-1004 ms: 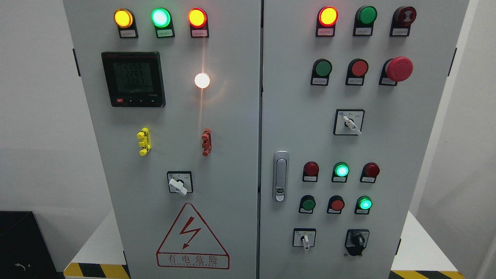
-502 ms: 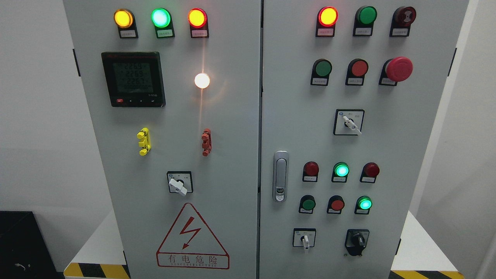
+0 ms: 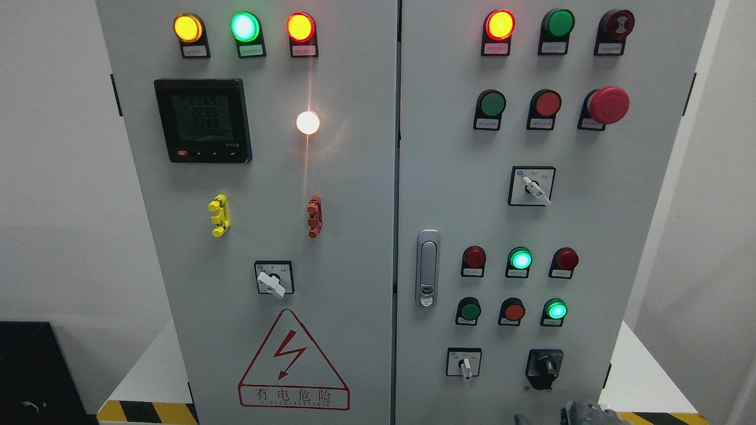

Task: Flip black knob to close circuit
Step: 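Raise the right hand up to the black rotary knob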

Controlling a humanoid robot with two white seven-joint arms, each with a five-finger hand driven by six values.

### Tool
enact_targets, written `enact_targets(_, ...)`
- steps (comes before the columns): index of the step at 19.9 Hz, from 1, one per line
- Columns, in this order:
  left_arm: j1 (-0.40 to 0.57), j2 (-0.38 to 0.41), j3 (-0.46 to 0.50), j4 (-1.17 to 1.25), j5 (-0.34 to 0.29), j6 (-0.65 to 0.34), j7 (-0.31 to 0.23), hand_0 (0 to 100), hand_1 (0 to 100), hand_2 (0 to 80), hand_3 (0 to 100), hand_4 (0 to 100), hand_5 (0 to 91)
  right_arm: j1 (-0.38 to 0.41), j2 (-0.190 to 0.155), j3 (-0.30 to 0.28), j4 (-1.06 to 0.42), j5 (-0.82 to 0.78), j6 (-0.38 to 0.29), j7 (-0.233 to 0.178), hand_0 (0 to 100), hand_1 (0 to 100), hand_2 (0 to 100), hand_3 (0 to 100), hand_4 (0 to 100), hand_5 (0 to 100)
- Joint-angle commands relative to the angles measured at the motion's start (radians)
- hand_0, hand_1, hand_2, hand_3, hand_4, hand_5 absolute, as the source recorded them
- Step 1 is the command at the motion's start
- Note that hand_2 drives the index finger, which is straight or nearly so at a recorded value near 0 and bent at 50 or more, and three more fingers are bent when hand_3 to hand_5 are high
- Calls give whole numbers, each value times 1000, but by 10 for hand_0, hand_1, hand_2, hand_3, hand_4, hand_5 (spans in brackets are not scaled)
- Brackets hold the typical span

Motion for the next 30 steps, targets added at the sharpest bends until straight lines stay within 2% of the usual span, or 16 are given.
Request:
enact_targets(1,6,0,0,0,1,0,0,120,556,0,0,0,0,-45,0,-7,-4,6,3,2,0,0,930,1000,994,1000)
enact_targets(8,6,0,0,0,1,0,0,120,556,0,0,0,0,-63,-2,-7,4,11,20,2,0,0,931,1000,992,1000)
enact_targets(11,6,0,0,0,0,0,-1,120,556,0,0,0,0,-68,-2,-7,7,14,34,19,0,0,932,1000,992,1000)
enact_targets(30,6,0,0,0,0,0,0,120,556,0,0,0,0,-84,-8,-42,41,29,37,7,0,0,932,1000,995,1000)
